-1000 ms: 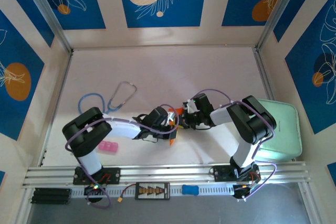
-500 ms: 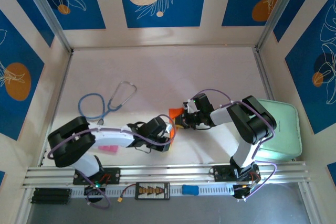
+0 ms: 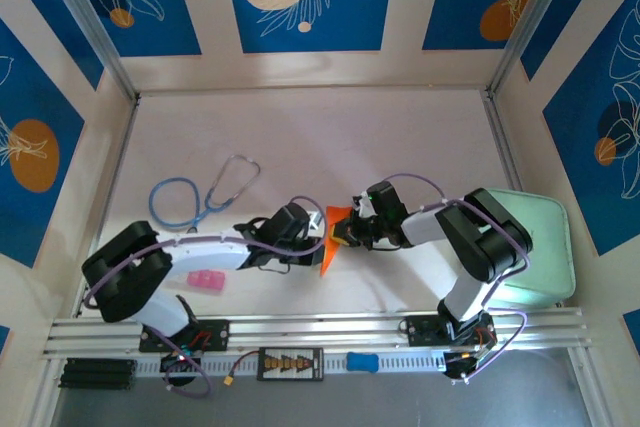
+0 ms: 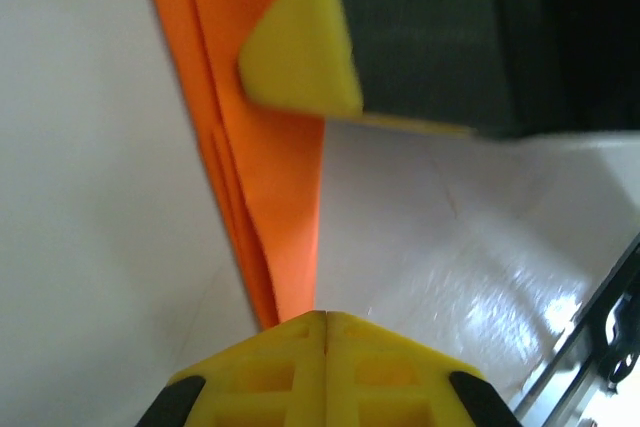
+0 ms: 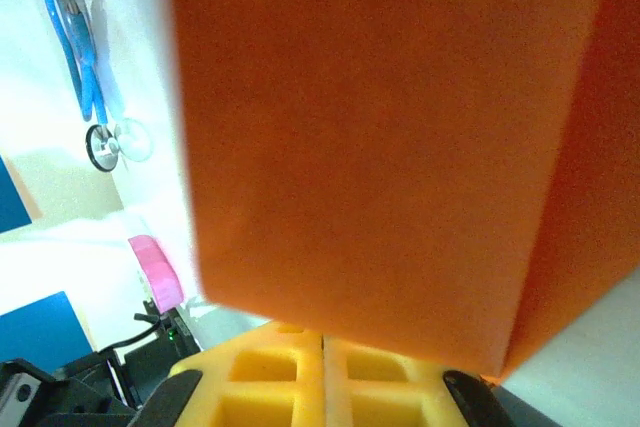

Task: Fold a paper plane with a square sheet of paper (pick it up from the middle)
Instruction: Fold the wing for the fifth time at the center of the table.

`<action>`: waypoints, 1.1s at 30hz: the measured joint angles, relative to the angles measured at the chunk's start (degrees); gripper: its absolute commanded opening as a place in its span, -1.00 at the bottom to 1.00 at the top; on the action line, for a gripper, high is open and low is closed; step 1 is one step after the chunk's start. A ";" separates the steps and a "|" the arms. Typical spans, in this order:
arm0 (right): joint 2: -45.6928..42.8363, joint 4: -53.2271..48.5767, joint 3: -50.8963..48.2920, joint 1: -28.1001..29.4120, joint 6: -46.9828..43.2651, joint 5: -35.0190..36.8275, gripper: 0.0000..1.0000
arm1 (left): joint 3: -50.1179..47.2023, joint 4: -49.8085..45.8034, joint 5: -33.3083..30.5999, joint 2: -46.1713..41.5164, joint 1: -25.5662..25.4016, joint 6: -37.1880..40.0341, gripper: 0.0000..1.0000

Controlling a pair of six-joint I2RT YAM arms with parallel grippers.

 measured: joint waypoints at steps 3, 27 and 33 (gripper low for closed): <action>-0.20 0.33 -0.26 0.22 1.11 0.50 -0.97 | 2.71 1.40 0.26 2.86 0.46 0.02 -1.00; -3.74 -11.39 3.34 -3.30 -2.99 1.40 -0.85 | 2.29 7.78 1.27 11.21 0.52 -0.28 -1.00; -9.94 -15.69 6.05 -6.23 -9.18 1.27 -0.92 | 1.73 8.33 1.29 10.84 0.52 -0.22 -1.00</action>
